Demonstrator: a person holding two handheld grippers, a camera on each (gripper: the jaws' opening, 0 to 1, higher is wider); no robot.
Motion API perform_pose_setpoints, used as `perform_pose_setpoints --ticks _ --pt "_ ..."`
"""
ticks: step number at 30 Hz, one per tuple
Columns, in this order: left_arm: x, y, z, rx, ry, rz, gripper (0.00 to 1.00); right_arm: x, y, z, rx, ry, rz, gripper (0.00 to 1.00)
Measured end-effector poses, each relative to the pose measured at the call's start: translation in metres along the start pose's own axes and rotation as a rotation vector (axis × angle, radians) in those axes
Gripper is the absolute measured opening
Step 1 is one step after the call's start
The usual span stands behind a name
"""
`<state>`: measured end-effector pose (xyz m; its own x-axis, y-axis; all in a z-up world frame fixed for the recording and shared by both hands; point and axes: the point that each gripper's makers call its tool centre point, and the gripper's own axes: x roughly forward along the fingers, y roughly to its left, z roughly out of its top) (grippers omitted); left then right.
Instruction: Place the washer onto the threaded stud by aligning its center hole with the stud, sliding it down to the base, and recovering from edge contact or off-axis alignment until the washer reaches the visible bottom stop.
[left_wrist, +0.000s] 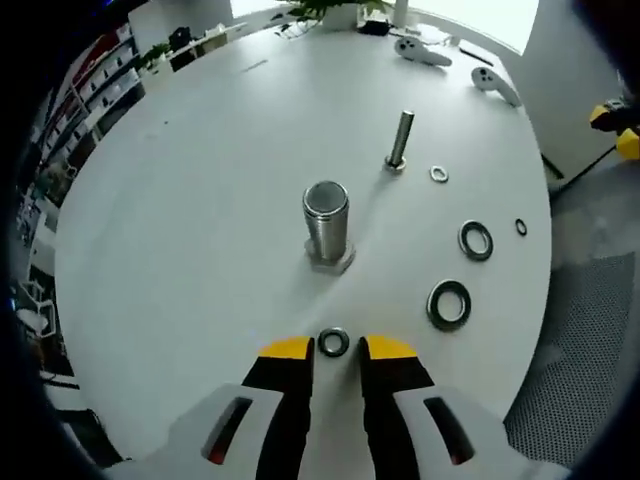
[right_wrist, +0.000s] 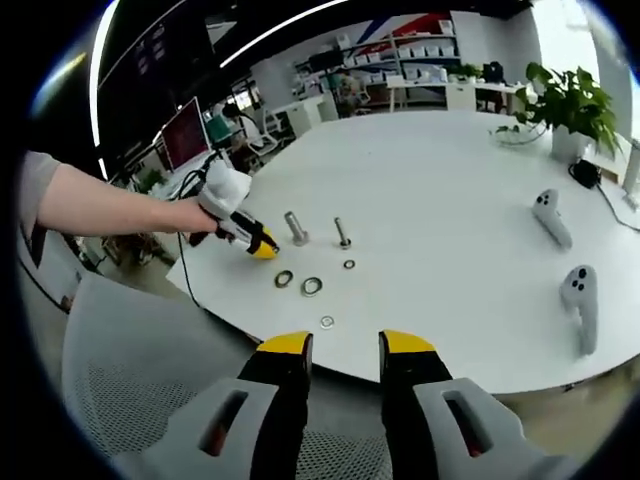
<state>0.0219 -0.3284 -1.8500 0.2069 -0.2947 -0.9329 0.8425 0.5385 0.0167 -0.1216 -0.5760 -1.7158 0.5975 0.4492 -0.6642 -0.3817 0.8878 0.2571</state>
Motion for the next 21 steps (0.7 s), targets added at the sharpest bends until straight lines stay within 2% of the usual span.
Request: perform_pose_setpoints --ticks 2,8,14,17,18,20,21 --pt "-0.0001 -0.0048 0.0005 0.004 0.013 -0.012 0.10 0.0001 -0.0005 -0.0020 0.001 0.008 -0.003 0.29" --pt "-0.0001 -0.0035 0.0004 0.029 0.069 -0.010 0.10 0.0002 -0.0005 -0.0007 0.003 0.004 -0.002 0.29" --pt "0.0001 -0.0027 -0.0009 0.033 0.083 -0.027 0.10 -0.0005 -0.0023 -0.0002 0.013 -0.002 -0.010 0.28" --pt "0.0013 -0.0034 0.0001 0.051 0.113 -0.022 0.09 -0.0011 -0.0032 0.0009 0.015 -0.008 -0.015 0.28" --pt "0.0014 -0.0027 -0.0001 0.037 0.119 -0.020 0.09 -0.0013 -0.0033 0.0017 0.018 -0.012 -0.016 0.28" --pt "0.0010 -0.0021 -0.0011 -0.052 0.112 -0.009 0.09 -0.0014 -0.0042 0.0025 0.018 -0.018 -0.017 0.28" --pt "0.0010 -0.0016 -0.0008 -0.065 0.104 -0.004 0.09 -0.0016 -0.0041 0.0026 0.017 -0.018 -0.017 0.27"
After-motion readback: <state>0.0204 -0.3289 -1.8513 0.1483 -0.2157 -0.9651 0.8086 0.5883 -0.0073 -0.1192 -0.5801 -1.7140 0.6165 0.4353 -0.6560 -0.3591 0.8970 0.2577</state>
